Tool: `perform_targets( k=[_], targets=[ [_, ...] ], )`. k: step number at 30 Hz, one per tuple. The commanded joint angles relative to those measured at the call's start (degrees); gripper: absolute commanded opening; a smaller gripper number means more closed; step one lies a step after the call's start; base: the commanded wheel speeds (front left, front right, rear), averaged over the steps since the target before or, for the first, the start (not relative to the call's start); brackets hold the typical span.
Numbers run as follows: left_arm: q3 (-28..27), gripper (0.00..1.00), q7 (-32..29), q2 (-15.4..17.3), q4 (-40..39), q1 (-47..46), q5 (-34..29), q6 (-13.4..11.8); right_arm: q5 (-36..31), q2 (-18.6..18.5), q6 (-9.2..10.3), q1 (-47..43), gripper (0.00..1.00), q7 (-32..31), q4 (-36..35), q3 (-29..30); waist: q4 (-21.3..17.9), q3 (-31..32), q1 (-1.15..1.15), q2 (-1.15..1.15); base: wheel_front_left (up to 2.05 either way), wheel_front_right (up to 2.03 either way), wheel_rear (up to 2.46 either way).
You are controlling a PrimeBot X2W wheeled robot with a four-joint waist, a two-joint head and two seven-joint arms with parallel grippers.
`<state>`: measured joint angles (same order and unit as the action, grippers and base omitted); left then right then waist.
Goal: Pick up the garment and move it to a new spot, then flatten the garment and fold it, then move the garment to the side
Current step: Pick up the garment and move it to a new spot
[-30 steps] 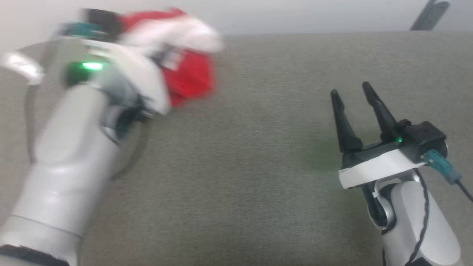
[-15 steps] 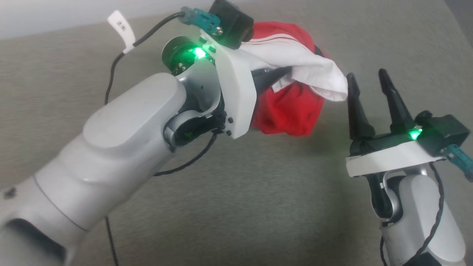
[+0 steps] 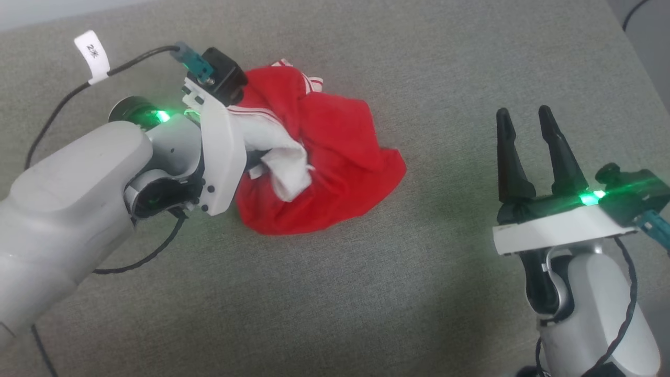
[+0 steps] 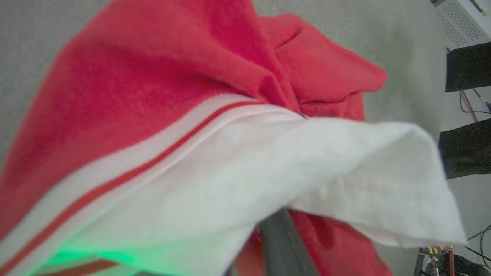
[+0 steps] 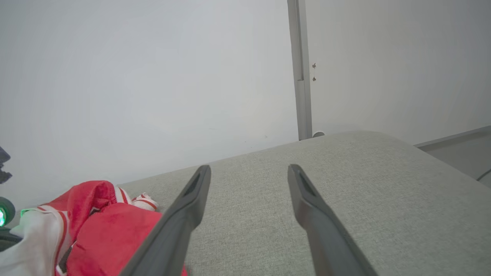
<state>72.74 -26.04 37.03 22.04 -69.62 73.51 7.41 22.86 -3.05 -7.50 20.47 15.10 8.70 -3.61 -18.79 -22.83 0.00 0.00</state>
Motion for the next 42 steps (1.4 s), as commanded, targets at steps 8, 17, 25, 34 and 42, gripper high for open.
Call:
perform_targets(
  k=[8,17,25,34,42],
  targets=[
    [1.6,0.0,-7.4,-0.5,3.5,4.3,-11.1,-0.1,1.5,0.2,0.02,3.6,1.0,0.1,-1.5,-1.0,-0.8,-4.0,0.0,0.0,0.0,0.0,0.0],
    [2.9,0.0,-7.7,-2.0,6.3,9.7,-15.8,-0.3,0.9,0.2,0.02,3.3,1.0,0.1,-1.5,-0.9,-1.2,-4.5,0.0,0.0,0.0,0.0,0.0],
    [1.4,1.0,6.2,-2.1,4.0,6.4,-19.7,0.0,-3.0,0.2,0.02,1.8,1.0,0.1,0.6,-1.1,4.1,0.6,0.0,0.0,0.0,0.0,0.0],
    [-0.3,1.0,26.0,-3.0,3.1,9.2,-7.4,0.0,-8.8,-0.4,0.02,-2.2,1.0,0.1,4.2,-1.0,13.3,10.5,0.0,0.0,0.0,0.0,0.0],
    [-2.5,1.0,39.0,-3.3,11.2,20.8,-1.2,0.0,-9.7,-2.9,0.02,-6.9,1.0,0.1,5.9,1.5,19.0,16.0,0.0,0.0,0.0,0.0,0.0]
  ],
)
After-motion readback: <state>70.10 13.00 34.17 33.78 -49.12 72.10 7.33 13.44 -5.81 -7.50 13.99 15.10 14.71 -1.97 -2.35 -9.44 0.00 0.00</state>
